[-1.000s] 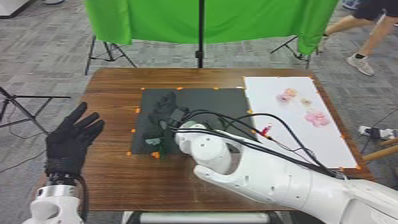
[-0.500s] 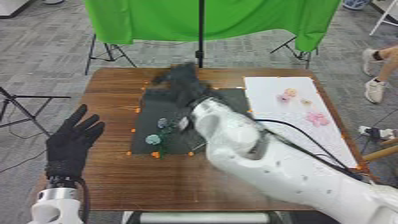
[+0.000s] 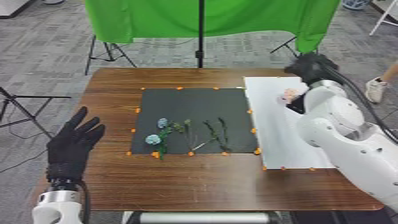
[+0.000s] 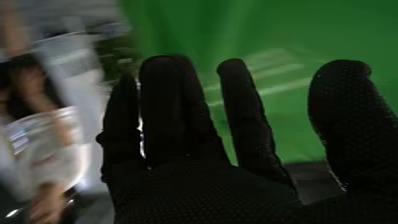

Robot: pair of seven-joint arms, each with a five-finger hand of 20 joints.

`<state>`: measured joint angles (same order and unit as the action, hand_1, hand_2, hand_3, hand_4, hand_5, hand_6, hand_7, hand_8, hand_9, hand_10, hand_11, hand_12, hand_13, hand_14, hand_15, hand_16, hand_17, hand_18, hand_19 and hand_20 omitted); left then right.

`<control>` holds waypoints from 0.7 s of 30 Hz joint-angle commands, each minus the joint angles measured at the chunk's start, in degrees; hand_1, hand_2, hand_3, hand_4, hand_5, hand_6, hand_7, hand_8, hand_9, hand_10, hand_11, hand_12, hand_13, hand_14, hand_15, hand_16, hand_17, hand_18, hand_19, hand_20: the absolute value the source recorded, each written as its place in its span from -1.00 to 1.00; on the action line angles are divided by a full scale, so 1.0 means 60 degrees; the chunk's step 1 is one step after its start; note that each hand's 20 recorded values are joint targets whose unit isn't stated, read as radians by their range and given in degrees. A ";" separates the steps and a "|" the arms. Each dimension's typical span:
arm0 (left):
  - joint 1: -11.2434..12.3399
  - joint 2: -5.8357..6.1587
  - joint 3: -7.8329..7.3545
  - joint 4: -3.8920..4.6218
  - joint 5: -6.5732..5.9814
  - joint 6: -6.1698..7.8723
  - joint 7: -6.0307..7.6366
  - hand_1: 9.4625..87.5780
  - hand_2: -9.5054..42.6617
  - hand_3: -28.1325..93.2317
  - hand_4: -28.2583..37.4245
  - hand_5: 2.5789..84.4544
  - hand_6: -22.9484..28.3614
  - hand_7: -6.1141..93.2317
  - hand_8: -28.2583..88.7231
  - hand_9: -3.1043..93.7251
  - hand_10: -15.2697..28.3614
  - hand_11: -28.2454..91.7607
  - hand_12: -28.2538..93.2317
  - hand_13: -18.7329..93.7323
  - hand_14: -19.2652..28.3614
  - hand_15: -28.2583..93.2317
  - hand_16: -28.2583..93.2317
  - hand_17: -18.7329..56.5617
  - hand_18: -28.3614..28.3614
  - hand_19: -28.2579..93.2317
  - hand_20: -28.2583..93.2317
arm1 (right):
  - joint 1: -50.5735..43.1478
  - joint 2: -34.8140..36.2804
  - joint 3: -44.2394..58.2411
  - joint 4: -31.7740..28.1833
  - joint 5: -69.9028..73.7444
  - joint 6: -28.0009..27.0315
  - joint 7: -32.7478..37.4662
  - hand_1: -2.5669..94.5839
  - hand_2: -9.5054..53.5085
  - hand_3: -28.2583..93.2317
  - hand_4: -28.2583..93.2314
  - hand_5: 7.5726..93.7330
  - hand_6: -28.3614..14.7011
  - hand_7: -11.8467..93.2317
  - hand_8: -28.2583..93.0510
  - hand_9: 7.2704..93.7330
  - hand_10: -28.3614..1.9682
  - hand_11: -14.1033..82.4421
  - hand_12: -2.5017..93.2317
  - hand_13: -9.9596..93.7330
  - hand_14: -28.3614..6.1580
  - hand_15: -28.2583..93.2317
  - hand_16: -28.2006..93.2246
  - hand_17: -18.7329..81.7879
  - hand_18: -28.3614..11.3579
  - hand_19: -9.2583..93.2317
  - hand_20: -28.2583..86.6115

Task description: Arrange flowers

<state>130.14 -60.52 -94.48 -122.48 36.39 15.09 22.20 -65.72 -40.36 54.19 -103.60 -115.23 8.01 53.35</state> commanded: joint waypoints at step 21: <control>0.0005 -0.0085 0.0075 0.0124 -0.0105 -0.0062 0.0145 -0.74 -0.36 0.80 -1.00 -0.19 0.21 -0.73 -0.65 -0.24 0.61 -0.12 -0.36 -0.29 0.97 0.42 -0.71 -0.71 1.00 0.40 -0.51 | -0.0761 0.0085 -0.0775 0.1801 -0.0411 -0.1521 0.1626 -0.25 -1.00 0.83 -1.00 0.03 0.32 -0.43 -0.76 0.01 -0.50 -0.04 -0.63 -0.02 -0.51 0.77 -0.39 -0.40 -0.92 0.63 0.23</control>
<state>129.94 -60.65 -94.29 -122.04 35.95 15.03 23.17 -70.46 -39.07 52.91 -94.37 -115.17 -2.00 61.82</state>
